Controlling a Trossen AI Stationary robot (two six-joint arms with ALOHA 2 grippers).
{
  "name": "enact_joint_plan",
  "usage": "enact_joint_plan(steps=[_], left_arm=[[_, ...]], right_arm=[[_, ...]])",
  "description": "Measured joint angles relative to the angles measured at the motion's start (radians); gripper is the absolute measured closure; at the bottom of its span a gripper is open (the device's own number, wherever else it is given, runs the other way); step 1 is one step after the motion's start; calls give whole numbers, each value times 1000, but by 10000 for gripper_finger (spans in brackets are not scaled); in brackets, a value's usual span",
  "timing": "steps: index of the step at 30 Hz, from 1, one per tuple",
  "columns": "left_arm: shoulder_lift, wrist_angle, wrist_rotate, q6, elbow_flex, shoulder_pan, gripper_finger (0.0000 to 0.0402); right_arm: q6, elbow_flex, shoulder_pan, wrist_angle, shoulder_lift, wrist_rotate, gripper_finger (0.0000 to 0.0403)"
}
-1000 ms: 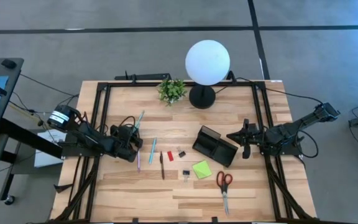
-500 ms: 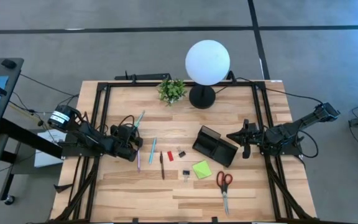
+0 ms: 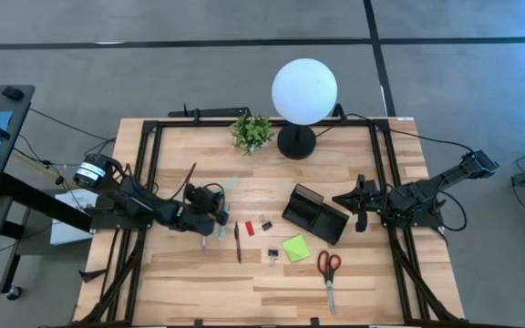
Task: Pick and place office supplies into organizer
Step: Put the light blue pencil into the desk organizer
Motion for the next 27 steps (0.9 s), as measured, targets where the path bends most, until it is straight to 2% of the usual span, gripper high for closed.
enact_joint_plan(steps=[5,12,15,18,24,27], left_arm=[[-1,0,33,163,99,29,386],[-2,-1,153,461,281,60,389],[-2,-58,210,588,380,70,389],[-2,-231,260,681,509,72,389],[-3,-794,327,818,855,72,389],[-3,-944,369,914,991,72,389]], right_arm=[[14,0,-1,0,0,1,403],[26,0,-1,0,0,2,403],[26,0,-1,0,0,2,403],[26,0,-1,0,0,1,403],[27,0,-1,0,0,1,403],[40,0,-1,0,-1,3,403]])
